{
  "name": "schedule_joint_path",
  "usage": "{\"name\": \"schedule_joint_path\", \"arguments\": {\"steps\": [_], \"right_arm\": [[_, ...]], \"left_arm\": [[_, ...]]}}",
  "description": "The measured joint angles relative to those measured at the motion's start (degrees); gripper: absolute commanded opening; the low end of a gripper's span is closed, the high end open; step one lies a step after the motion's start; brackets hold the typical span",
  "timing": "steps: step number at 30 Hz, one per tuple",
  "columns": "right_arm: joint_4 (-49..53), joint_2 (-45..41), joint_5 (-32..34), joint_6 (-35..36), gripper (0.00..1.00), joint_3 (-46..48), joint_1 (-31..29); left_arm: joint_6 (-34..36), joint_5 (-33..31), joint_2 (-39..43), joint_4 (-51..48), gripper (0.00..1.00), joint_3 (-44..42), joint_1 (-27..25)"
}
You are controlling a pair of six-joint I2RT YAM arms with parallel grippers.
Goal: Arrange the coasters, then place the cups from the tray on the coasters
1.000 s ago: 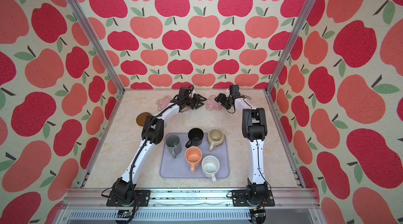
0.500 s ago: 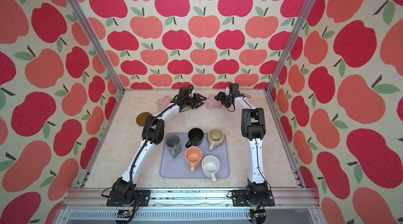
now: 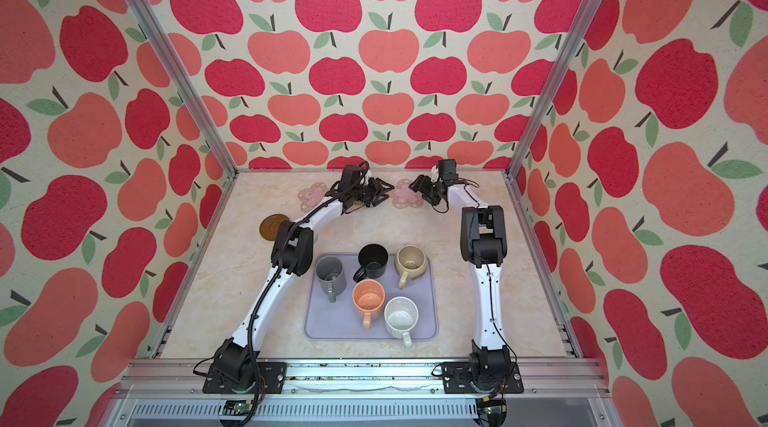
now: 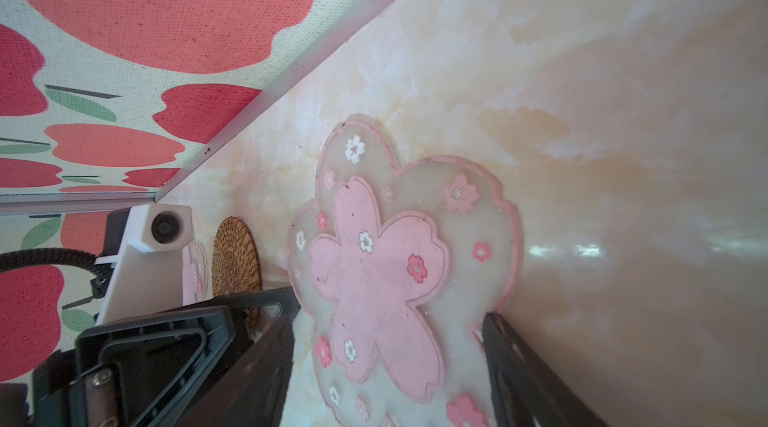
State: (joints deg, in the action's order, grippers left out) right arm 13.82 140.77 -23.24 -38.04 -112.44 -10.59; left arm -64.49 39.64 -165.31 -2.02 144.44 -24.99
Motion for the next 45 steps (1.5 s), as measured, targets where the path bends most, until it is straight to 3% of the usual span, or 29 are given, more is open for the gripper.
{"name": "schedule_joint_path", "arguments": {"steps": [7,15,22,27,33,37,45], "right_arm": [[-1.8,-1.2,-0.7,0.0,0.74,2.7,0.3],[-1.9,-3.5,-0.8,-0.4,0.74,6.1,0.3],[-0.2,-6.6,-0.2,0.2,0.76,9.8,1.2],[2.0,-10.4,0.3,2.5,0.76,12.0,2.5],[3.2,-18.8,0.9,5.6,0.76,17.7,3.1],[3.4,-24.7,1.6,7.0,0.76,24.0,2.6],[6.2,-31.2,4.8,9.8,0.76,32.3,-0.5]], "left_arm": [[1.9,-0.3,4.6,-1.4,0.62,-4.7,-0.4],[6.1,-0.2,15.3,-4.2,0.64,-11.1,0.6],[11.3,-0.4,30.4,-4.8,0.64,-27.8,3.3],[18.3,-3.8,43.0,-12.1,0.63,-42.6,7.2],[27.0,-11.7,57.5,-24.7,0.56,-55.7,14.0],[29.8,-14.4,64.6,-29.1,0.43,-63.6,17.7],[31.5,-18.5,63.3,-35.9,0.26,-67.6,19.1]]}}
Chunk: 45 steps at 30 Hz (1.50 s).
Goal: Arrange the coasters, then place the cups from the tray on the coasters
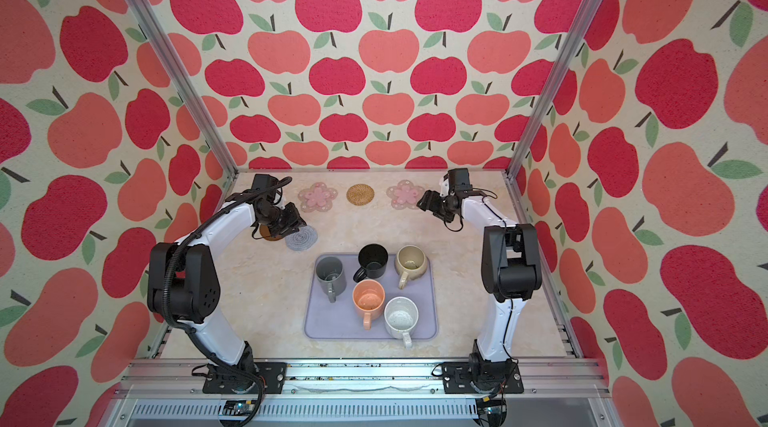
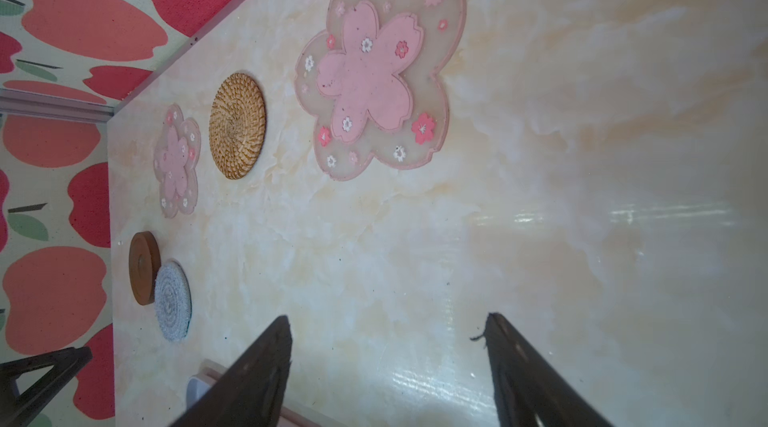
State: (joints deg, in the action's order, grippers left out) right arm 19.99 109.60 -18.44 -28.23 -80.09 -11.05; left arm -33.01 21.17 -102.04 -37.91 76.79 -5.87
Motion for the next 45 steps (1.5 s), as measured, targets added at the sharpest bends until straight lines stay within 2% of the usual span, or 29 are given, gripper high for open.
{"name": "schedule_joint_path", "arguments": {"steps": [5,13,22,28,36,45], "right_arm": [[2.7,-3.3,1.7,2.3,0.76,1.4,-0.9],[4.0,-6.2,3.4,4.0,0.76,2.1,-0.9],[4.3,-6.2,3.6,4.4,0.76,2.9,-0.9],[4.6,-6.2,3.6,4.9,0.76,3.0,-0.9],[5.2,-6.2,4.0,5.7,0.76,3.9,-0.9],[5.2,-6.2,4.0,5.7,0.76,4.0,-1.2]], "left_arm": [[0.6,-2.9,-4.6,-2.0,0.18,0.1,0.0],[0.3,-6.5,-8.8,-2.6,0.1,1.6,0.0],[0.4,-9.4,-13.8,-3.0,0.09,5.7,-1.2],[0.5,-10.8,-17.3,-4.3,0.09,11.1,-4.5],[0.6,-9.6,-21.7,-6.5,0.1,17.8,-9.2],[1.3,-3.4,-27.1,-9.2,0.12,26.1,-11.7]]}}
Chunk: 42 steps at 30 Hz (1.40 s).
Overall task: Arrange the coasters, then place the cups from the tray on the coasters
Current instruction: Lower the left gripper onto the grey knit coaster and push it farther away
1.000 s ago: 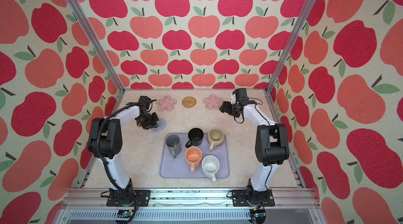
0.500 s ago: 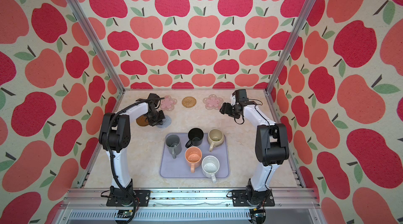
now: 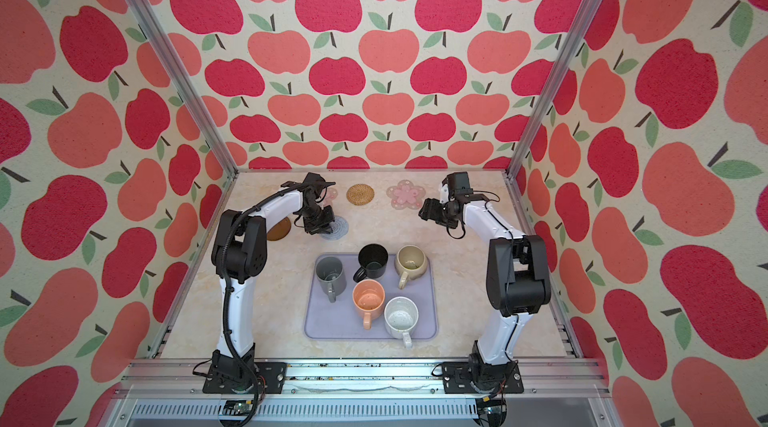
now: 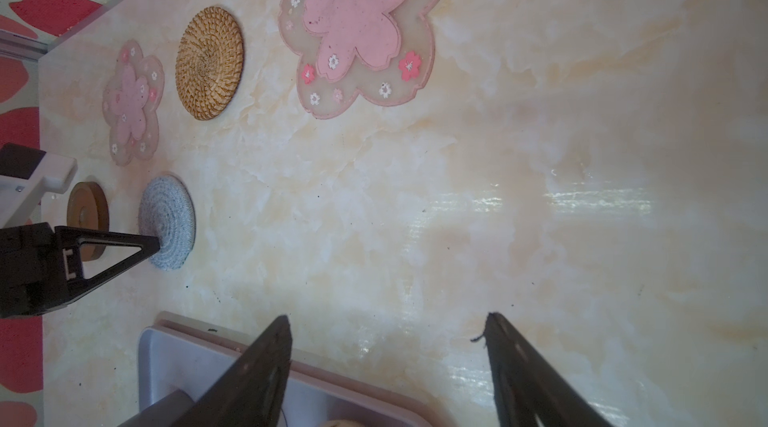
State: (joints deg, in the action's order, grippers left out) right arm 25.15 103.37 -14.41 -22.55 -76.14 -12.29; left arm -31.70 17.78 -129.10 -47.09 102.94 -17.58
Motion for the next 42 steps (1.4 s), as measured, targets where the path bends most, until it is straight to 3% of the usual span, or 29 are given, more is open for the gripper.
{"name": "schedule_joint_path", "arguments": {"steps": [7,27,35,42], "right_arm": [[-0.2,0.7,0.0,-0.3,0.76,-0.4,-2.1],[-1.0,5.6,-0.7,-2.0,0.75,-4.5,-7.3],[-1.0,5.6,-0.7,-2.4,0.75,-4.5,-7.4],[-1.2,5.8,-0.7,-2.6,0.75,-4.8,-8.2]], "left_arm": [[1.3,3.9,-5.9,-3.0,0.13,9.6,-3.7],[1.4,13.8,-15.0,-6.8,0.13,23.9,-9.6],[1.7,12.9,-14.1,-7.1,0.13,24.2,-9.8],[1.8,8.5,-5.5,-6.3,0.13,15.7,-5.0]]}}
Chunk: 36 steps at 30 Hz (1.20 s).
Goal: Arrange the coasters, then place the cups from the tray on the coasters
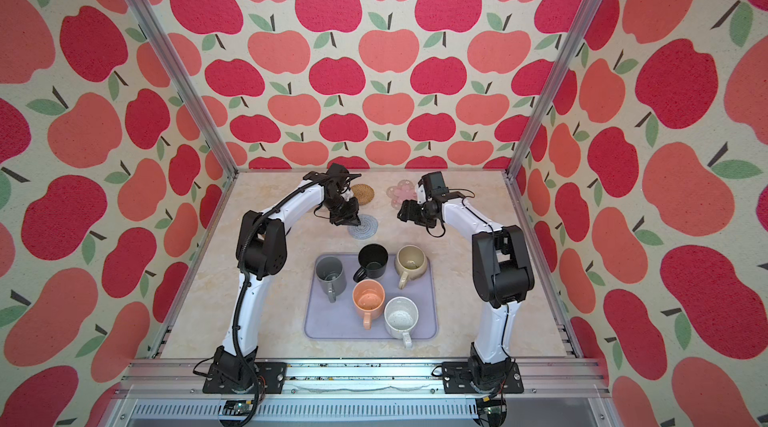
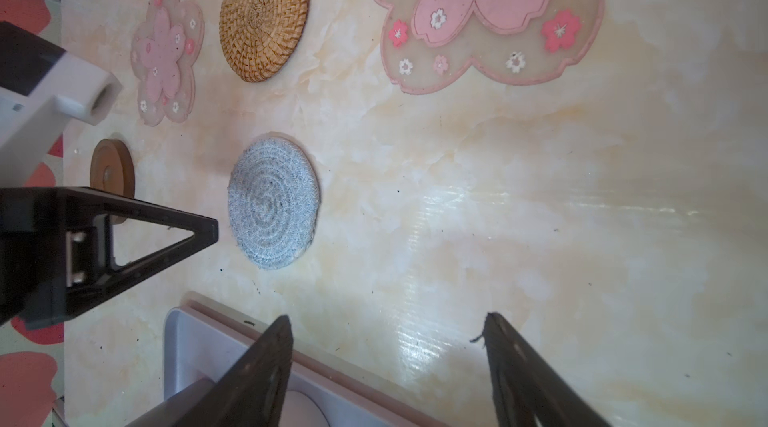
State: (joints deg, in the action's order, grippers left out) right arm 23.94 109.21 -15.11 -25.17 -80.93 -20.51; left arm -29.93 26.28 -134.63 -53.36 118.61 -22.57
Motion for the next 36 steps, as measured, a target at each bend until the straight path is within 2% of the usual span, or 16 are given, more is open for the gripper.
{"name": "schedule_joint_path", "arguments": {"steps": [6,26,36], "right_arm": [[-0.3,0.9,0.0,-0.2,0.75,-0.6,-0.5],[-0.2,1.0,0.0,-0.4,0.75,-1.4,-1.1],[-0.2,1.1,0.0,-0.4,0.75,-1.4,-1.1]], "left_arm": [[0.2,-2.8,1.8,0.8,0.13,-3.4,2.7],[0.1,-3.6,-2.8,1.9,0.12,-2.3,0.0],[0.1,-3.0,-6.5,0.2,0.13,3.9,-3.1]]}}
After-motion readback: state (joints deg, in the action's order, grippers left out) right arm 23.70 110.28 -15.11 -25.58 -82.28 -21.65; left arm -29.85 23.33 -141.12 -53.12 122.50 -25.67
